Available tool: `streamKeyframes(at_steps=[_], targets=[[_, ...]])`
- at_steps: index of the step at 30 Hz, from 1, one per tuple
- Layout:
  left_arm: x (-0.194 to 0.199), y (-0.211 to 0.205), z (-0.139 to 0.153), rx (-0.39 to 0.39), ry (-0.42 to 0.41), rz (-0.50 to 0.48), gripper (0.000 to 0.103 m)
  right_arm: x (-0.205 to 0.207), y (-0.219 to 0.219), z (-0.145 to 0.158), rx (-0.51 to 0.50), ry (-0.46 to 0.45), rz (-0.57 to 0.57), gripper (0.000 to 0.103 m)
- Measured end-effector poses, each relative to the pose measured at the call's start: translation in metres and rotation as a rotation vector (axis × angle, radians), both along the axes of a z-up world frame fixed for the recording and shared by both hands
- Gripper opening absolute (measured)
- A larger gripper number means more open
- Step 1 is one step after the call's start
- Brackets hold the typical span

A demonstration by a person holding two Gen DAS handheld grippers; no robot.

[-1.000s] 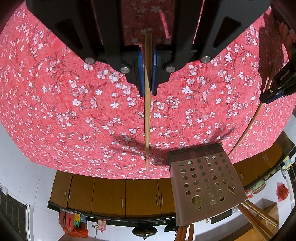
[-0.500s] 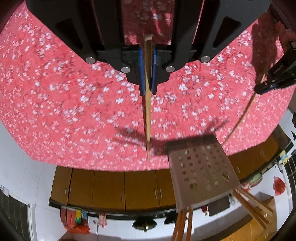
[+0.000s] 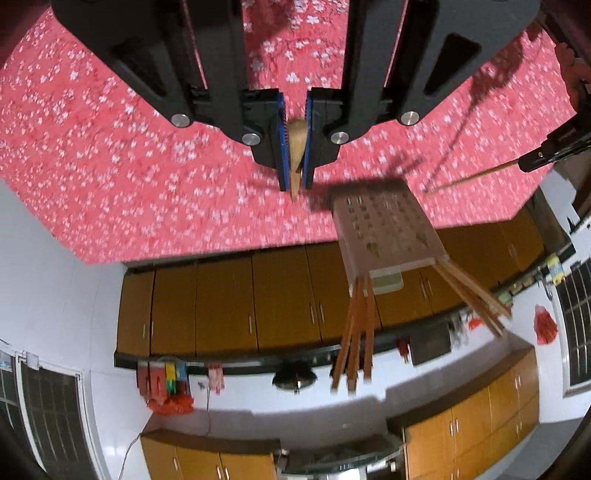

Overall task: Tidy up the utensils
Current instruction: 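Lift the left tool's chopstick upright over the holder while the right tool does likewise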

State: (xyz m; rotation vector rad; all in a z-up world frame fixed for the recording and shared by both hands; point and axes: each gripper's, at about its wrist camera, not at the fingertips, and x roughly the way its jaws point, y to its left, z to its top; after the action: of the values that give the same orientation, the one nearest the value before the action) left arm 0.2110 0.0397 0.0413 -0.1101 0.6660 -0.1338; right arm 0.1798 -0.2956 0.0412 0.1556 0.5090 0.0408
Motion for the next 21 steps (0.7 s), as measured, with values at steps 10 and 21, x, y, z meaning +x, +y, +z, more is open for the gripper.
streamKeyframes(at_steps=[10,21], targets=[[-0.009,0.004,0.054,-0.065,-0.154,0.011,0.007,-0.007,0.000,0.026,0.010,-0.093,0.003,0.008],[-0.008,-0.013,0.087,-0.071,-0.211,-0.063,0.007,-0.008,0.002,0.068,0.045,-0.160,0.046,0.008]])
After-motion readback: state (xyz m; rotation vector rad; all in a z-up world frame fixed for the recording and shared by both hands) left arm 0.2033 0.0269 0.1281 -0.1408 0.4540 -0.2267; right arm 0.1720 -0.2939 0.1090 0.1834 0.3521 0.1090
